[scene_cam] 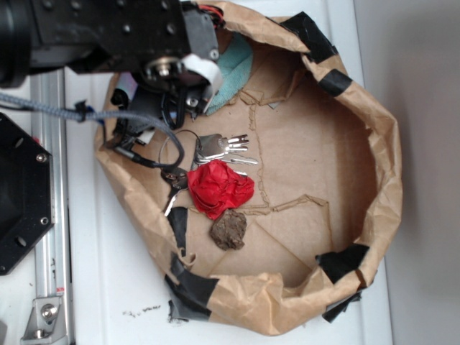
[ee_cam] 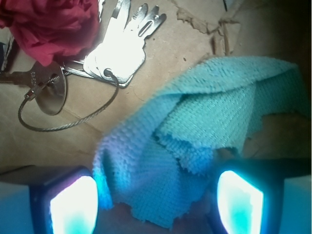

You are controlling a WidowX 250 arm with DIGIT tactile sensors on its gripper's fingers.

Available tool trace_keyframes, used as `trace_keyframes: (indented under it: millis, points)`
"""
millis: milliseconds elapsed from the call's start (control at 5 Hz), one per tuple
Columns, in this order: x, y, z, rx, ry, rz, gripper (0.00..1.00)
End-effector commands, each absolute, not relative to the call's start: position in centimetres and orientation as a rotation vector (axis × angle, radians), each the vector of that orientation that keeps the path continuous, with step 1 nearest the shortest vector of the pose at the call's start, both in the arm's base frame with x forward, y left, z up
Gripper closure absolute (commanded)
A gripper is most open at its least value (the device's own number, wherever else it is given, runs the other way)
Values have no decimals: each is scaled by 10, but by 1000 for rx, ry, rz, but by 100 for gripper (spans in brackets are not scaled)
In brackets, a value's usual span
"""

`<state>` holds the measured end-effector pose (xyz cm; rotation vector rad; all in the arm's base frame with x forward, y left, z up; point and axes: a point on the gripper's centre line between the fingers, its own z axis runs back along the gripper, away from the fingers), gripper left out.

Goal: Grab the blue cloth.

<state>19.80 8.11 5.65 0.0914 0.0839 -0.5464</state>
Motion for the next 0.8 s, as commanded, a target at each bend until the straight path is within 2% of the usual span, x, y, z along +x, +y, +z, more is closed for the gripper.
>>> trace_keyframes:
  millis: [0, 200, 600]
  points:
    - [210, 82, 25, 126, 96, -510, 24]
    - [209, 85, 26, 119, 78, -491, 100]
    - [211, 89, 27, 112, 76, -470, 100]
